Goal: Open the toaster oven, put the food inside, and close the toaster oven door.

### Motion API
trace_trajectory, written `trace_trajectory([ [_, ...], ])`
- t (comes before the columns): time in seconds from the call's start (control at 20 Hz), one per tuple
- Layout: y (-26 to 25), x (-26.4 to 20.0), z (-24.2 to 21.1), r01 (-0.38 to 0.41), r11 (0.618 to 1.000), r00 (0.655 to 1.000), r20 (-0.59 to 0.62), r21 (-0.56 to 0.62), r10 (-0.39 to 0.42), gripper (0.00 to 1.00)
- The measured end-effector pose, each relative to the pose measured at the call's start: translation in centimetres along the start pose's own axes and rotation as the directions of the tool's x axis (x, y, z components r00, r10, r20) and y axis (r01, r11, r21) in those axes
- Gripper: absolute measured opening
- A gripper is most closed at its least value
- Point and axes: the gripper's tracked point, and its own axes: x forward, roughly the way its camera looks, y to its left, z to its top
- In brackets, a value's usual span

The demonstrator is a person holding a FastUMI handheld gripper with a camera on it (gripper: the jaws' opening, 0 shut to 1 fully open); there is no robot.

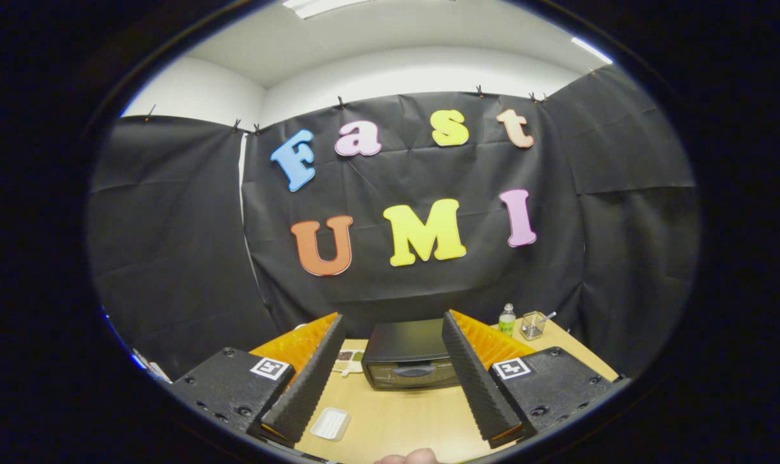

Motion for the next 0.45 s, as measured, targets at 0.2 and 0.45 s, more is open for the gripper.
trace_trajectory([
  [0.2,-0.09,-0.08,-0.08,0.010,1.000,1.000,-0.003,0.006,-0.010,1.00],
  [0.45,0.19,-0.18,-0.72,0.008,1.000,1.000,-0.014,0.022,-0.008,0.99],
])
